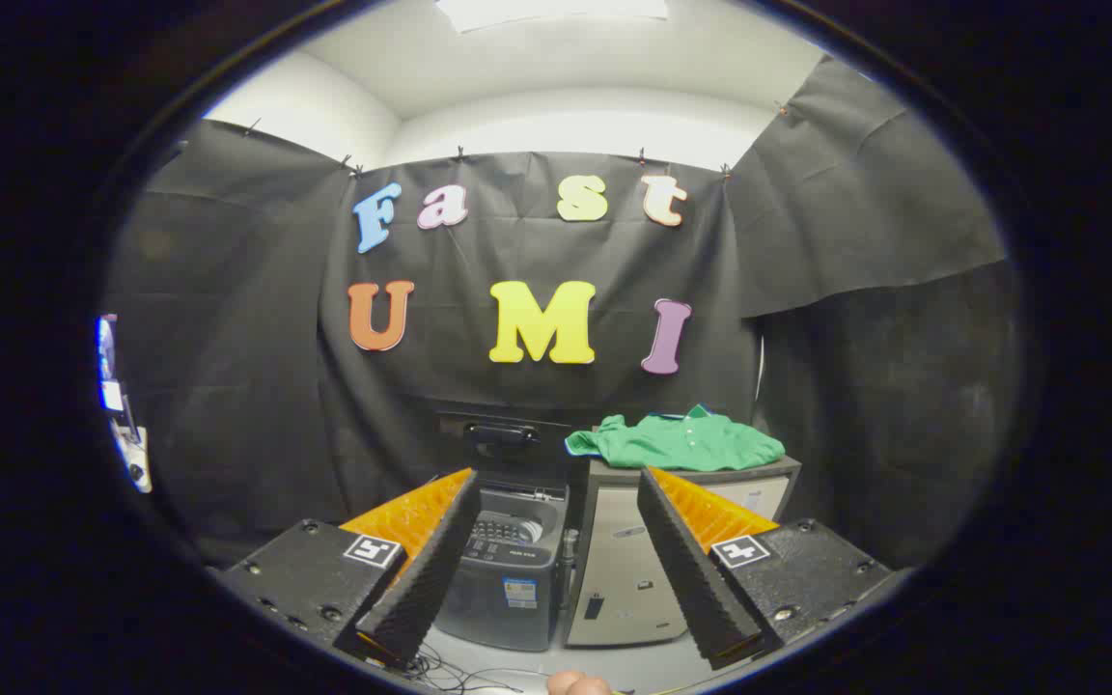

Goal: Put the clothes into the washing machine and then close the washing machine lid.

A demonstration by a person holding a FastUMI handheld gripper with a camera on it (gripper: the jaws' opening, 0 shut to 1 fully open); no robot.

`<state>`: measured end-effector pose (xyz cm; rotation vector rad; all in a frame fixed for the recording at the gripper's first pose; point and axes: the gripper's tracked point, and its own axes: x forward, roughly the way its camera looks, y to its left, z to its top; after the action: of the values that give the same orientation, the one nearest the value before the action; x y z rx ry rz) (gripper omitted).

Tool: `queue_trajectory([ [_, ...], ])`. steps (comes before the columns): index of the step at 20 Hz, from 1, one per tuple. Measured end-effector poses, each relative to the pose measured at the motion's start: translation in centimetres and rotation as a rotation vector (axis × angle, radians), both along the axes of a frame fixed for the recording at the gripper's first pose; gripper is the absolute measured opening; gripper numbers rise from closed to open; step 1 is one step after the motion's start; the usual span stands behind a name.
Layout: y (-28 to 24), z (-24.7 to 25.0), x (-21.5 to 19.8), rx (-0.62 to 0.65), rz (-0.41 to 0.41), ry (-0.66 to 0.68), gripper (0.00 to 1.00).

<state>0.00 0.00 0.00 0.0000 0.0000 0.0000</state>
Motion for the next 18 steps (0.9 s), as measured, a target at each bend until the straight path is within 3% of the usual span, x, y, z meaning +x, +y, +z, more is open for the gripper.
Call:
queue_trajectory([
  [18,-0.4,-0.9,0.4,0.024,-0.002,0.017,1.00],
])
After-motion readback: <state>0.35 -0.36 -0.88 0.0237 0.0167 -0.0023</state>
